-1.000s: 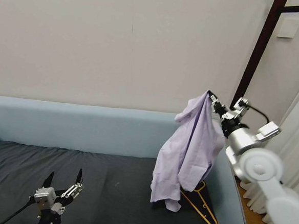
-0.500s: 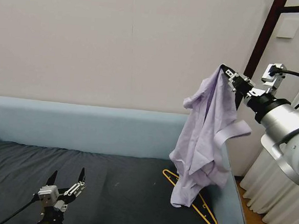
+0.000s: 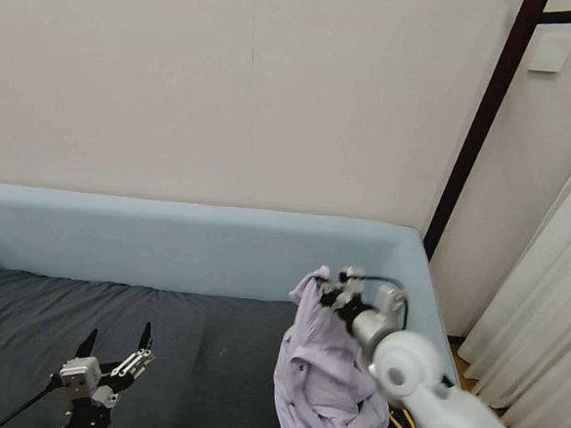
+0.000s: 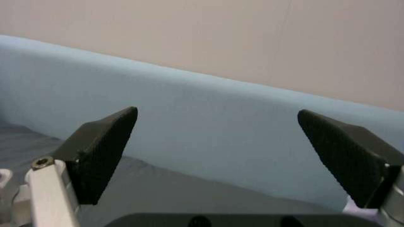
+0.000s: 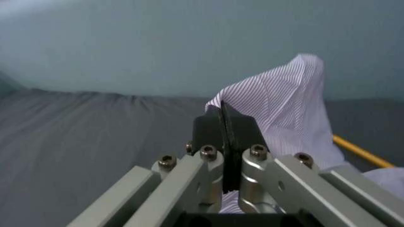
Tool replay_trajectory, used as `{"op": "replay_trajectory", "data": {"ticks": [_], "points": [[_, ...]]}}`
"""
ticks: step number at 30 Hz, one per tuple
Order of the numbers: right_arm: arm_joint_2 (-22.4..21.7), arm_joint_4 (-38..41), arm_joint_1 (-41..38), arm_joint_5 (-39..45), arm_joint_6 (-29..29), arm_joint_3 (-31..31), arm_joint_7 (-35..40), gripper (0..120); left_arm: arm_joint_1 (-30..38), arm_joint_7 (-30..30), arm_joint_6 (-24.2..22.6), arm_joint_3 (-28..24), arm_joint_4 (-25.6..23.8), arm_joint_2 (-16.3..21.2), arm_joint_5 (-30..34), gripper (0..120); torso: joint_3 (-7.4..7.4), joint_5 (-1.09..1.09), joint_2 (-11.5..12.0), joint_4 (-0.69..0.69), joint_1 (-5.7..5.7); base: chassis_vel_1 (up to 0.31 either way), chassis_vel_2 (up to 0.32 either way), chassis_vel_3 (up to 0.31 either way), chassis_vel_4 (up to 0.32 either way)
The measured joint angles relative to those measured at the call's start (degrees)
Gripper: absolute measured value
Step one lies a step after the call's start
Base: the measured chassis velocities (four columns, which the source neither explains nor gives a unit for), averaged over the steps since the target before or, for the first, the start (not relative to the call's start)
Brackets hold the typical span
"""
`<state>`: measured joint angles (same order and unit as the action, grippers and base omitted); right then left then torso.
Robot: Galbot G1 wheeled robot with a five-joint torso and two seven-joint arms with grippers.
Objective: Pick up the clothes from the sofa and hang them on the clothes hanger.
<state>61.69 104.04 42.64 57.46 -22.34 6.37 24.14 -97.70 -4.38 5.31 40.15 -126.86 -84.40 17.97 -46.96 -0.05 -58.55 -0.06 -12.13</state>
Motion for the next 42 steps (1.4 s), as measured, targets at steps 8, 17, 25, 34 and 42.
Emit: {"op": "replay_trajectory", "data": {"ticks": [8, 17, 25, 34, 42], "points": [[12.67, -23.63, -4.05, -14.94, 7.22, 5.36, -5.97, 0, -0.89, -0.07, -0.19, 0.31, -0.2, -1.73, -1.26, 100, 0.0, 0.0, 0.0, 0.0, 0.0, 0.0, 0.0, 0.0, 0.0], [12.73, -30.81, -6.29, -20.85, 24.47, 6.26, -17.86, 22, -1.18, -0.13, -0.16, 0.01, -0.14, -2.76, -2.62, 100, 0.0, 0.03, 0.0, 0.01, -0.01, 0.0, 0.0, 0.0, 0.0], [6.86, -17.93, -0.86, -8.97, 16.8, 3.73, -7.37, 51, -0.96, -0.09, -0.15, -1.23, 0.28, -3.46, -3.86, 100, 0.0, 0.02, 0.0, -0.01, -0.01, 0.0, 0.0, 0.0, 0.0], [-0.62, -12.09, 10.18, -20.58, 3.28, 0.62, -10.83, 83, -1.25, -0.03, 0.09, -1.67, -0.52, -3.51, -4.09, 100, 0.0, 0.02, 0.0, -0.03, -0.01, 0.0, 0.0, 0.0, 0.0], [0.46, -14.67, 12.59, -30.64, 6.96, 1.39, -14.65, 100, -1.84, -0.03, 0.56, -1.77, -1.27, -3.74, -4.28, 100, 0.0, 0.03, 0.0, 0.01, -0.01, 0.0, 0.0, 0.0, 0.0]]}}
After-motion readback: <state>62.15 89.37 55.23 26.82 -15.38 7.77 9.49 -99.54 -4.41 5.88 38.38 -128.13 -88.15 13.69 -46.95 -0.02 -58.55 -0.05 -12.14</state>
